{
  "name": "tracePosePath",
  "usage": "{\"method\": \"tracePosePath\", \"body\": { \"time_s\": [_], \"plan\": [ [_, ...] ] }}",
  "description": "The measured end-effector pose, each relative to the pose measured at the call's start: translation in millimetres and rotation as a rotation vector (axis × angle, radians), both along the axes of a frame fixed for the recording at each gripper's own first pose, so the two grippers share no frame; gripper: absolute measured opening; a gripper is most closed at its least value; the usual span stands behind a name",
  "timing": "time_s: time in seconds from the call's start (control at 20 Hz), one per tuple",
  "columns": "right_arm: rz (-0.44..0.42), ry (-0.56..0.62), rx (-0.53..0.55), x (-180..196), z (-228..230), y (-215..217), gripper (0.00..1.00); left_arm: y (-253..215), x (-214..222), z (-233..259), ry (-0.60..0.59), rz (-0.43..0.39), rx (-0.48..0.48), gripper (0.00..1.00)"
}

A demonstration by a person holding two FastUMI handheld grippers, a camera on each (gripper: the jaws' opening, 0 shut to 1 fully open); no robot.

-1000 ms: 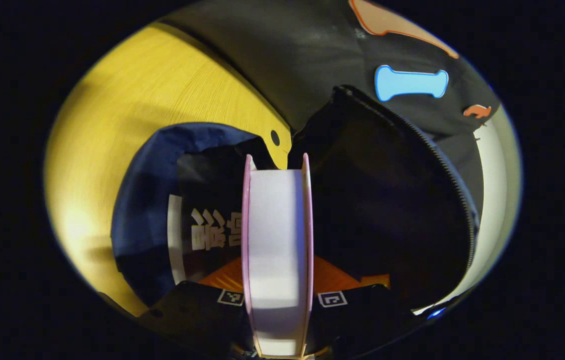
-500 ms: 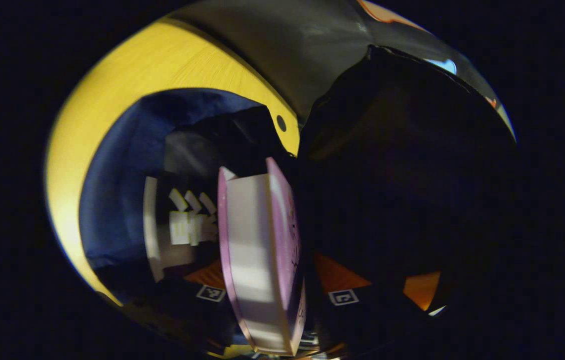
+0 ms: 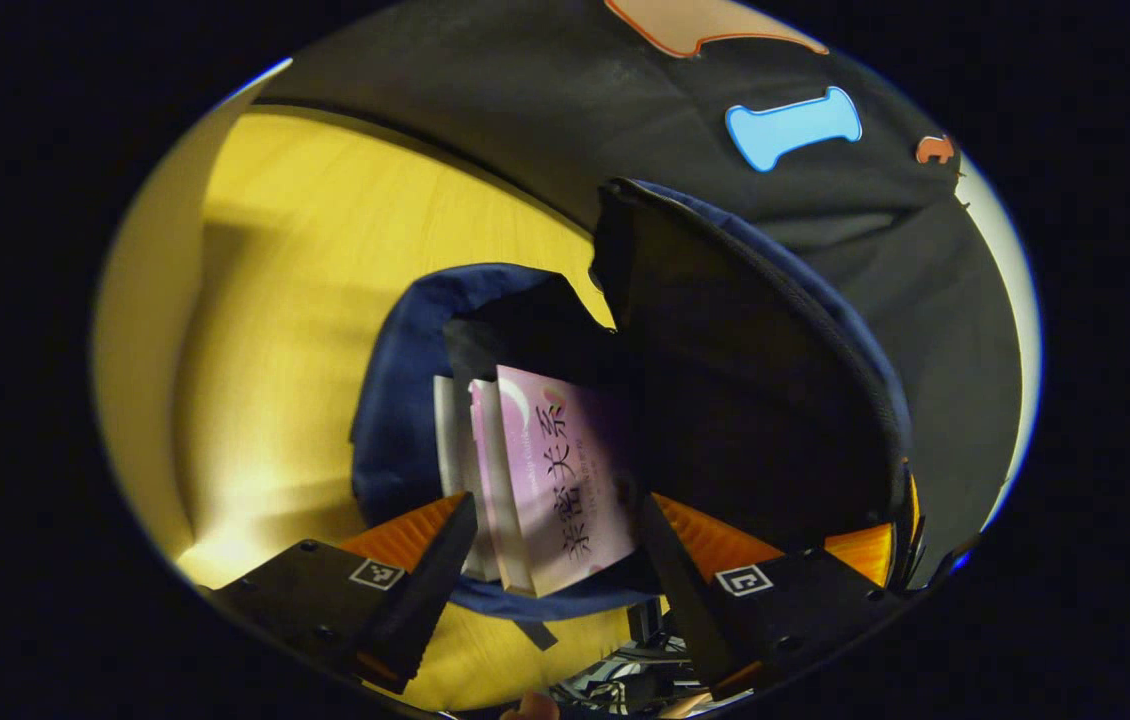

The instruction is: Open the schoolbag, grab two books from the bookshelf and put them into the schoolbag.

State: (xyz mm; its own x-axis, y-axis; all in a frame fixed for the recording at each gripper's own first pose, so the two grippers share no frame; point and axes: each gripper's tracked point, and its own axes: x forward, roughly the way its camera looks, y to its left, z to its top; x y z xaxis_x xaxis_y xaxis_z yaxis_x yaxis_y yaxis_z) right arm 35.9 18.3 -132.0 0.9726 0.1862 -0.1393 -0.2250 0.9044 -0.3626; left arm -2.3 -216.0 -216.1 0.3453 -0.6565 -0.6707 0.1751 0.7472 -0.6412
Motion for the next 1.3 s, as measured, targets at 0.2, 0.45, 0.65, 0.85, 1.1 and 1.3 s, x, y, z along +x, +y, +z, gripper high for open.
{"method": "tracePosePath", "body": {
  "time_s": [0.2,0.45,0.65,0.85,1.1,1.3],
  "plan": [
    [-0.022,-0.052,0.153,-21.7,46.6,6.2,0.99,39.0,-17.6,40.1,-0.078,0.025,0.055,0.96],
    [-0.096,-0.095,0.299,-28.4,102.6,-11.4,0.98,72.8,-14.2,137.2,-0.296,0.071,0.057,0.96],
    [-0.099,-0.113,0.409,-32.3,129.7,-2.0,1.0,142.0,21.6,206.3,-0.604,0.213,0.25,0.95],
    [-0.16,-0.14,0.484,-39.1,145.4,0.2,1.0,216.4,35.9,248.7,-0.85,0.29,0.579,0.94],
    [-0.246,-0.117,0.492,-48.3,131.1,3.7,0.93,251.4,36.8,266.2,-0.904,0.328,0.657,0.92],
    [-0.315,-0.122,0.472,-57.4,125.8,6.3,0.97,257.4,39.2,265.5,-0.932,0.266,0.643,0.92]
  ]
}}
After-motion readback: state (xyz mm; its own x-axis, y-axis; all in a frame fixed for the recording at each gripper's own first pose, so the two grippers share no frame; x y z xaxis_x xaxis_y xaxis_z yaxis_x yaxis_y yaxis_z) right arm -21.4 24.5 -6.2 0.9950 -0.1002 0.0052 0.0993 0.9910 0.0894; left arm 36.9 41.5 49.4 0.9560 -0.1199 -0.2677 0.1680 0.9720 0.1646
